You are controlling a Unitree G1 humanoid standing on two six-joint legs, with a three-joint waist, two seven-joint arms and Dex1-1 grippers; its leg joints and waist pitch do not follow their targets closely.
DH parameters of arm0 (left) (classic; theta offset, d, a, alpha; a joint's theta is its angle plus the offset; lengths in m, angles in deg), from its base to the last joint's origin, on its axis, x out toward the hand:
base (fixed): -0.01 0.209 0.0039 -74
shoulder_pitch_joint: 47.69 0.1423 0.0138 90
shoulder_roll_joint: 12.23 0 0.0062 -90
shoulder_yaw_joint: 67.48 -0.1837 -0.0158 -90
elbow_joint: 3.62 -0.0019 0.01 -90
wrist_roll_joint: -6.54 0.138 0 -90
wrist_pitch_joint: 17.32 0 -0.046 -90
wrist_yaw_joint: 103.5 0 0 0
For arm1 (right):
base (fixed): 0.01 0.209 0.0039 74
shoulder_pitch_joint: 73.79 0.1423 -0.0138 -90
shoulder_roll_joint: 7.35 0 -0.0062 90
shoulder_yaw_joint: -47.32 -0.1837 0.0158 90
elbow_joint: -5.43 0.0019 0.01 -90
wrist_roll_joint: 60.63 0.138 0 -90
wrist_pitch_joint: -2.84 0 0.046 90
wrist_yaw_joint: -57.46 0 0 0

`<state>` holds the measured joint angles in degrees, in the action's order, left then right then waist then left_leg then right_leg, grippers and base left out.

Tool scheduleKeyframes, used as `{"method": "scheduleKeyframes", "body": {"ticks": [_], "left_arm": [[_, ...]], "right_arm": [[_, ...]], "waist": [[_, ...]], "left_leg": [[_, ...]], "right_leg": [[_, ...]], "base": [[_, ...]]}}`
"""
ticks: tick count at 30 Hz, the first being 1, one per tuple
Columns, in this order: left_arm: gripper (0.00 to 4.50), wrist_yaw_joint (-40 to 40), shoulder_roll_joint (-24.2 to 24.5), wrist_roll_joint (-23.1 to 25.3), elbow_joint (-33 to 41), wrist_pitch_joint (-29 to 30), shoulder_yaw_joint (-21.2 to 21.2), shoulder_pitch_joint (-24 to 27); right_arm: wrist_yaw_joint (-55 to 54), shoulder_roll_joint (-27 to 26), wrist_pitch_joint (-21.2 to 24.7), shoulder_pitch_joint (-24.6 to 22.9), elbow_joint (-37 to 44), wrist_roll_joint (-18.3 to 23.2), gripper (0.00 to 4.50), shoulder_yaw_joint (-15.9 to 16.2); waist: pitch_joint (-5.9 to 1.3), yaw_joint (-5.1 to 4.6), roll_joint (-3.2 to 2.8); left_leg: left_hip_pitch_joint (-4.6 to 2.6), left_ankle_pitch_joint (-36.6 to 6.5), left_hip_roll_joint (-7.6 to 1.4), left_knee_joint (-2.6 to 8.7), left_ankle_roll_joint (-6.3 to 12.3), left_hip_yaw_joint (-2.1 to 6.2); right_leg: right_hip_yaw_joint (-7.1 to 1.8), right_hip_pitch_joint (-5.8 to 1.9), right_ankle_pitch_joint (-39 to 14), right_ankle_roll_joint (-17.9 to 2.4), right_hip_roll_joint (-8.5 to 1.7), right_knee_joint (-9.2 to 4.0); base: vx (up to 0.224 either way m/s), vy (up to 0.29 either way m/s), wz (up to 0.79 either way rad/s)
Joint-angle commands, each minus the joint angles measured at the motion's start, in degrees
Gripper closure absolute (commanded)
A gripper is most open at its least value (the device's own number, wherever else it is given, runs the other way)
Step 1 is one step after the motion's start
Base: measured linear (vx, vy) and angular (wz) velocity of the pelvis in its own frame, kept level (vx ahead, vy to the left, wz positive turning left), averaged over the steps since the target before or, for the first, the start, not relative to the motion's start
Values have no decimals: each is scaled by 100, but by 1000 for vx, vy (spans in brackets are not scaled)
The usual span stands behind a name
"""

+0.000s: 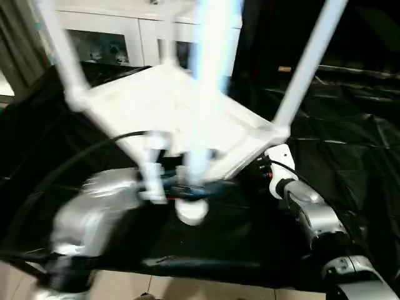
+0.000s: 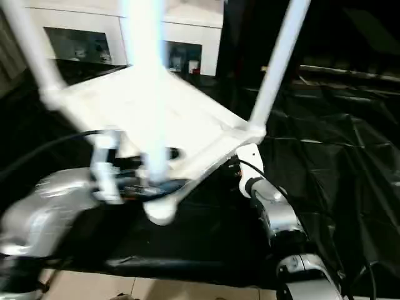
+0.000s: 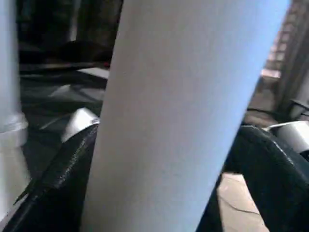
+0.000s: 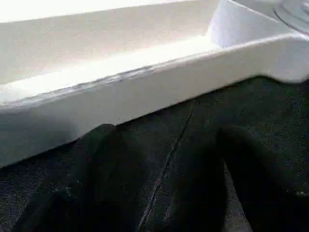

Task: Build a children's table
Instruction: Rotate table base

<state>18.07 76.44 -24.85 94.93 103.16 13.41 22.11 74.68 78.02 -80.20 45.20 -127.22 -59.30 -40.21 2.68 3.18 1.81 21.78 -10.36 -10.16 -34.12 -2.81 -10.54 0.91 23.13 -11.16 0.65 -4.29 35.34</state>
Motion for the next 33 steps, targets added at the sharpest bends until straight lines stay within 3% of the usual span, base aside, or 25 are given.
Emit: {"method": "scheduleKeyframes", "body": {"ticks": [1, 2, 3, 5, 6, 9, 11, 13, 16, 17, 19, 23, 25, 28, 33], "left_arm": [[5, 2, -247, 138, -35, -185, -372, -283], [5, 28, -322, 203, -120, -248, -437, -349], [5, 74, -422, 292, -254, -328, -492, -432], [5, 199, -561, 664, -623, -626, -659, -617], [5, 211, -563, 748, -707, -694, -698, -649], [5, 320, -527, 1011, -917, -892, -779, -716], [5, 428, -436, 1223, -1130, -1002, -815, -754], [5, 536, -311, 1449, -1313, -1096, -844, -776], [5, 638, -197, 1711, -1542, -1287, -867, -808], [5, 851, -133, 1934, -1741, -1460, -837, -836], [5, 1007, -130, 2017, -1855, -1583, -755, -833], [5, 442, -41, 1499, -1407, -1311, -678, -594], [5, -252, 336, 1077, -940, -790, -788, -387], [5, -638, 663, 1131, -859, -752, -953, -335], [5, -876, 979, 1936, -1990, -1623, -1195, -757]], "right_arm": [[110, -131, -40, 127, -114, -89, 82, 140], [116, -151, -45, 136, -117, -99, 82, 158], [112, -174, -59, 152, -131, -118, 82, 176], [80, -206, -102, 188, -170, -145, 82, 184], [67, -207, -112, 193, -176, -145, 82, 178], [7, -199, -135, 185, -174, -145, 82, 155], [-78, -143, -183, 136, -161, -176, 82, 112], [-138, -86, -205, 74, -119, -164, 82, 32], [-115, -33, -210, 23, -99, -165, 82, -44], [-72, 33, -218, -28, -80, -165, 82, -73], [-11, 123, -226, -87, -27, -139, 82, -107], [158, 278, -203, -196, 177, -43, 82, -159], [482, 478, -168, -334, 425, 68, 82, -204], [707, 635, -192, -412, 525, 93, 82, -199], [1665, 1097, -280, -606, 1023, 184, 82, 3]], "waist": [[-347, 33, 22], [-348, 27, 18], [-351, 29, -28], [-357, -1, -11], [-359, -3, -68], [-375, -60, -66], [-376, -64, -117], [-368, -64, -86], [-377, -41, -105], [-382, -35, -60], [-373, -7, -89], [-365, 65, -68], [-360, 61, -86], [-351, 68, -97], [-341, 47, -109]], "left_leg": [[-97, -943, -206, 387, 36, 36], [-85, -914, -206, 387, 39, 39], [-92, -908, -207, 385, 29, 45], [-90, -983, -204, 385, 28, 49], [-89, -986, -199, 382, 10, 59], [-77, -954, -195, 369, 38, 61], [-84, -949, -195, 362, 86, 61], [-92, -1048, -198, 373, 93, 59], [-107, -1040, -216, 375, 61, 62], [-102, -997, -214, 369, 87, 57], [-106, -986, -225, 374, 105, 60], [-107, -1094, -225, 381, 60, 52], [-106, -1098, -224, 390, 81, 50], [-113, -1178, -218, 393, 99, 53], [-114, -1312, -213, 407, 65, 63]], "right_leg": [[-149, -281, -432, -1254, -261, -345], [-150, -293, -405, -1247, -265, -339], [-150, -286, -383, -1243, -264, -335], [-147, -298, -405, -1231, -260, -365], [-147, -300, -387, -1244, -268, -348], [-139, -323, -169, -1311, -260, -336], [-135, -314, -123, -1385, -255, -341], [-130, -308, -261, -1384, -246, -360], [-133, -298, -300, -1388, -256, -351], [-131, -303, -233, -1386, -251, -350], [-132, -298, -193, -1394, -266, -346], [-138, -298, -416, -1385, -290, -352], [-134, -275, -395, -1405, -261, -341], [-133, -271, -511, -1376, -256, -359], [-141, -263, -738, -1259, -253, -399]], "base": [[0, 0, 0], [0, 0, 0], [0, 0, 0], [0, 0, 0], [0, 0, 0], [0, 0, 0], [0, 0, 0], [0, 0, 0], [0, 0, 0], [0, 0, 0], [0, 0, 0], [0, 0, 0], [0, 0, 0], [0, 0, 0], [0, 0, 0]]}}
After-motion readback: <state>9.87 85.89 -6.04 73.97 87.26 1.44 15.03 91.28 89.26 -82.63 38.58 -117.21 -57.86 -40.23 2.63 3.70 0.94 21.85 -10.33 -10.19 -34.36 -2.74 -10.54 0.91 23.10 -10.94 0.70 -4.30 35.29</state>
